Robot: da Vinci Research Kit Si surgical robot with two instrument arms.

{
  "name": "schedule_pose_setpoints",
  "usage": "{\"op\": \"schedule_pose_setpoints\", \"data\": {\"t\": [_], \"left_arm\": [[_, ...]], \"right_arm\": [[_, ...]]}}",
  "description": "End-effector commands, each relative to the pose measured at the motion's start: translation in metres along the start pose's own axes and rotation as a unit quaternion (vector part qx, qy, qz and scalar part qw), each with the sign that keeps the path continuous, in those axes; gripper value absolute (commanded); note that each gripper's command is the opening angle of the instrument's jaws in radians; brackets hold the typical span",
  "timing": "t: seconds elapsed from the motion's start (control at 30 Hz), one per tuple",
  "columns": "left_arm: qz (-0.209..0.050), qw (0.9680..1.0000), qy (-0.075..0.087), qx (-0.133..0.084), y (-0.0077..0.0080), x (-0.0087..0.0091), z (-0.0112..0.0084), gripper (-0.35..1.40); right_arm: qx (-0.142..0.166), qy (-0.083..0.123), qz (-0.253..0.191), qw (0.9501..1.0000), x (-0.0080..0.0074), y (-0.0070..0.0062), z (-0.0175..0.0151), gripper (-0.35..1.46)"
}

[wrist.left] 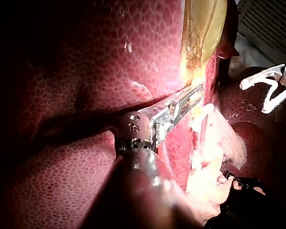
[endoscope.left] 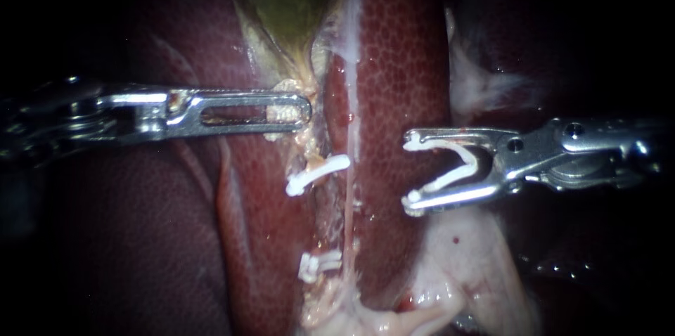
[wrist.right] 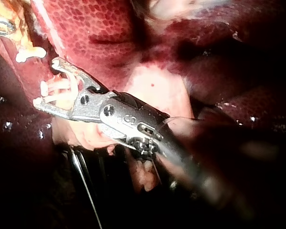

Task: Clipping first clip right tube

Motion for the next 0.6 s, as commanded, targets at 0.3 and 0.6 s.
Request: {"op": "schedule_pose_setpoints", "data": {"t": [0.3,0.6], "left_arm": [[-0.002,1.0000,0.005,0.006,-0.0002,-0.0008,-0.0018,-0.35],[-0.008,1.0000,0.000,-0.003,-0.0007,-0.0028,-0.0054,-0.35]], "right_arm": [[0.000,0.000,-0.003,1.0000,0.0000,0.0001,0.0000,0.60],[-0.001,0.000,-0.003,1.0000,-0.0002,0.0003,0.0001,0.60]]}}
